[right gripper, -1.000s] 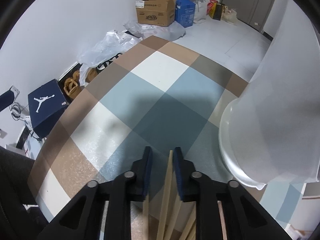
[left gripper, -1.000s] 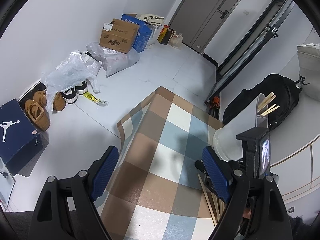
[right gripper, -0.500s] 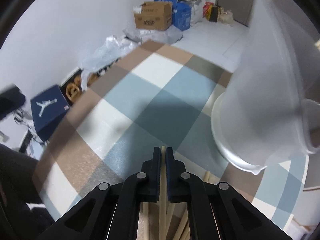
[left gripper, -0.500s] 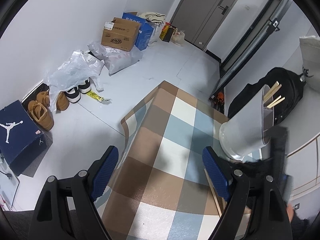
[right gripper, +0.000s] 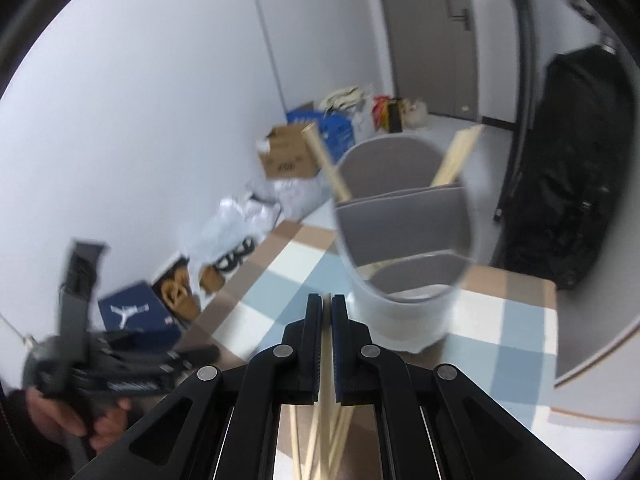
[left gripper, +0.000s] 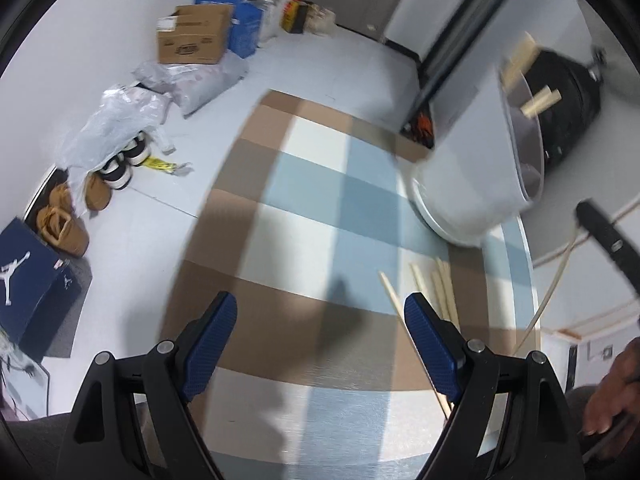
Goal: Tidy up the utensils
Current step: 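Grasp one chopstick with the right gripper while the left gripper grasps another, then lift both held chopsticks upright and carry them above the white holder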
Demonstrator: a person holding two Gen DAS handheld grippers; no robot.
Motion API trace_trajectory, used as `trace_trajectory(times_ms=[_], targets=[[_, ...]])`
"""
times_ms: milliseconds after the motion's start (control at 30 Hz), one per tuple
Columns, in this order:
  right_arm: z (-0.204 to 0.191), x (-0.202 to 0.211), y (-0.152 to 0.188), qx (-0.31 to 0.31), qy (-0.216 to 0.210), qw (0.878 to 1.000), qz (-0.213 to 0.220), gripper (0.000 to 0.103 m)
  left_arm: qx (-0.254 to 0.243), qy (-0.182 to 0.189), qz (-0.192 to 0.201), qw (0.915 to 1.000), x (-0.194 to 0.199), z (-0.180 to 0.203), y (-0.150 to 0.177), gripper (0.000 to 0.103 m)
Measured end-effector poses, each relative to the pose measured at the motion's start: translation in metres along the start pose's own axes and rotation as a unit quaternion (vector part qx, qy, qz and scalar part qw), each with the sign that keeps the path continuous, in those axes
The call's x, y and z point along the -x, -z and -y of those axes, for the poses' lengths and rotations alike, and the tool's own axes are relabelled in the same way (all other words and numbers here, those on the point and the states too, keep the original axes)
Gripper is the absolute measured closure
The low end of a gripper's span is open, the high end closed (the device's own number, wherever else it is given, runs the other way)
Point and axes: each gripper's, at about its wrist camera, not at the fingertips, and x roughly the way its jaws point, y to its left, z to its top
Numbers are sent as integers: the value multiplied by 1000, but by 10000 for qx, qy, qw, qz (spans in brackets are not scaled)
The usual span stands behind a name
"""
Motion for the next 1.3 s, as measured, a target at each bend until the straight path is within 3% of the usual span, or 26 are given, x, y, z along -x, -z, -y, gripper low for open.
trace_trajectory(times_ms=[200,367,467,533,600,667,700,833,967,1100,1300], targets=[[28,41,6,-258,-81,9984,502,99,-300,-106,-382,9988,-15,27,1,21],[38,54,16,-321,-135,9972,659,99,-30,-295,-662,9974,-29,30,-3,21],[49,63,22,-392,-227,9959,788,99,94,-528,-830,9951,-37,34,-7,31],[52,67,23,-425,-311,9949,865,99,76,-582,-915,9941,-41,39,-7,32],[55,72,24,-441,-374,9936,969,99,-61,-869,-1036,9908,-48,47,-8,33],[58,78,26,-465,-426,9923,1064,99,-126,-990,-1175,9880,-54,51,-8,43],[59,80,27,-478,-456,9919,1087,99,-158,-1021,-1269,9865,-59,53,-8,53],[66,80,31,-616,-513,9908,1094,99,-466,-1438,-1315,9797,-65,64,-6,59],[69,86,32,-611,-539,9902,1136,99,-470,-1392,-1261,9811,-63,65,-6,73],[71,88,34,-642,-566,9897,1151,99,-498,-1288,-1175,9834,-65,63,-12,98],[74,90,36,-721,-569,9887,1181,99,-305,-1138,-935,9886,-61,59,-17,102]])
